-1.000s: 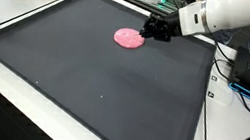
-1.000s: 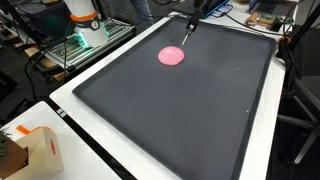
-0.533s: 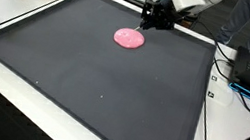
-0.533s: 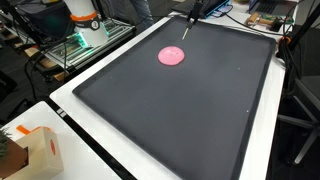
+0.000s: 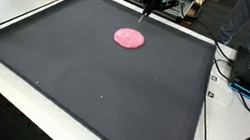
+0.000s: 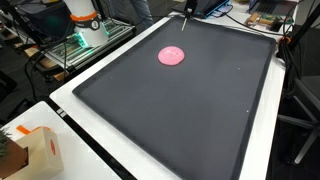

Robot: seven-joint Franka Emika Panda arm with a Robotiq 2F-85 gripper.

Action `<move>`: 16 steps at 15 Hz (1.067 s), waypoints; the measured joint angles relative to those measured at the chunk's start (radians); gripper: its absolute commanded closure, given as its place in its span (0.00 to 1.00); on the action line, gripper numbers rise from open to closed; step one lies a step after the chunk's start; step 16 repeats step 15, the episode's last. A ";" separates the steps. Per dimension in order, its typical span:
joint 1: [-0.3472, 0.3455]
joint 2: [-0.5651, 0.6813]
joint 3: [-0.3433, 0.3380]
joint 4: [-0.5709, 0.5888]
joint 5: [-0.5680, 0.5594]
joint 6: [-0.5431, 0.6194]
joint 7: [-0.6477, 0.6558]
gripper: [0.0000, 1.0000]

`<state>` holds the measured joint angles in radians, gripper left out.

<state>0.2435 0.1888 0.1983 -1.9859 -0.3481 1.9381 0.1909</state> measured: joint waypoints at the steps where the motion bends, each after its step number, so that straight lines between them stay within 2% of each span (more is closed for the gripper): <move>1: -0.012 -0.026 -0.001 -0.019 0.033 0.011 -0.029 0.97; 7: -0.060 -0.156 -0.020 -0.116 0.229 0.039 -0.204 0.97; 8: -0.065 -0.172 -0.024 -0.129 0.255 0.039 -0.228 0.88; 9: -0.068 -0.186 -0.028 -0.141 0.274 0.043 -0.251 0.88; 16: -0.073 -0.214 -0.032 -0.169 0.293 0.055 -0.276 0.88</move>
